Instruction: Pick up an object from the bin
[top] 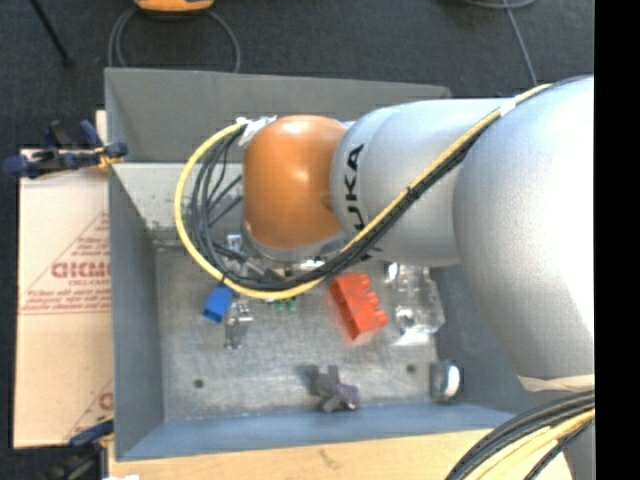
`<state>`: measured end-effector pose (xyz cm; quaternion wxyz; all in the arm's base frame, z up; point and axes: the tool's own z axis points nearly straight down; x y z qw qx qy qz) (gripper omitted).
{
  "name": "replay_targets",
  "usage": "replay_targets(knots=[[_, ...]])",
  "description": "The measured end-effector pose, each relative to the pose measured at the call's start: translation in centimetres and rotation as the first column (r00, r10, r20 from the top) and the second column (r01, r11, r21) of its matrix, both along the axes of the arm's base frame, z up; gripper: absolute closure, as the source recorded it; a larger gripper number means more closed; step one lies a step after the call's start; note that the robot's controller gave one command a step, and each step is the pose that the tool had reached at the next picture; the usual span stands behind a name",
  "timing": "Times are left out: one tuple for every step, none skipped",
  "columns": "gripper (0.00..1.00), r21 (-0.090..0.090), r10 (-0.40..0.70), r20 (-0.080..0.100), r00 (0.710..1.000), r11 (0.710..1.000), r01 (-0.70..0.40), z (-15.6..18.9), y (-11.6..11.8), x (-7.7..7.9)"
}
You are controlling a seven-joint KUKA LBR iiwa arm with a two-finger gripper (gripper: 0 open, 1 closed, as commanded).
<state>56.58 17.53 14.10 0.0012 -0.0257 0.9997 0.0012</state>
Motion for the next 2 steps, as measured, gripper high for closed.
replay_targets(knots=[[0.0, -0.002, 0.164, 0.005, 0.986, 0.986, -0.164, -6.79, -0.92, 1.09], [1.0, 0.001, 0.159, 0.013, 0.987, 0.987, -0.159, -6.44, -0.79, 1.33]])
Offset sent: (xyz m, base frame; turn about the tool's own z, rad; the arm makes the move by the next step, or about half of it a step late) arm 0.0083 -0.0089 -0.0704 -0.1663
